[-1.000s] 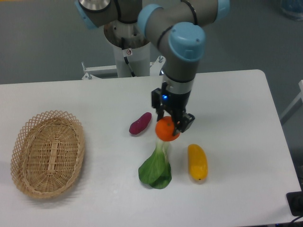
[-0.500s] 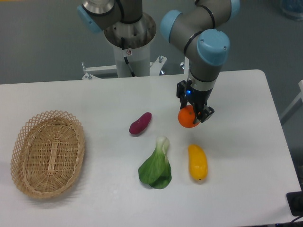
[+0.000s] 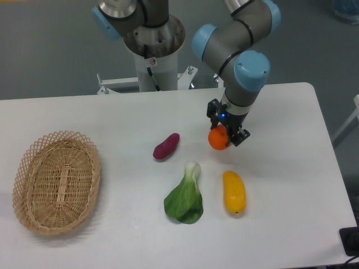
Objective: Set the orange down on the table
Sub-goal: 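Lower the held orange toward the table beside the yellow fruit, then set the orange on the table and open the gripper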
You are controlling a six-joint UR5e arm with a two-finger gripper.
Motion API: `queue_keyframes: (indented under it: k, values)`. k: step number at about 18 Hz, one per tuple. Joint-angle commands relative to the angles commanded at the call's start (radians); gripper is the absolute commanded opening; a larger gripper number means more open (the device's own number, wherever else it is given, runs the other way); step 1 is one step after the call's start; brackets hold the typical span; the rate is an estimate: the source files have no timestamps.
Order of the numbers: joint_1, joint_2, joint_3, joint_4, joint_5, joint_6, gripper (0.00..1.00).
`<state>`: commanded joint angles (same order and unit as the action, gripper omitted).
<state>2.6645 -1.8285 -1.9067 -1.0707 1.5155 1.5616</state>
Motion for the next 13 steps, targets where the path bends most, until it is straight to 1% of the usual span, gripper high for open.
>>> queue_keyframes:
  k: [1, 3, 8, 10, 13]
  values:
    - [-0.002, -0.005, 0.0, 0.002, 0.002, -0.005, 0.7]
    - [-0.006, -0.017, -0.005, 0.031, 0.002, -0.031, 0.7]
    - [-0.015, -0.029, -0.043, 0.09, 0.0, -0.067, 0.72]
    - [-0.023, -0.032, -0.06, 0.139, 0.0, -0.092, 0.72]
    - [-0.023, -0.037, -0.058, 0.15, 0.0, -0.094, 0.72]
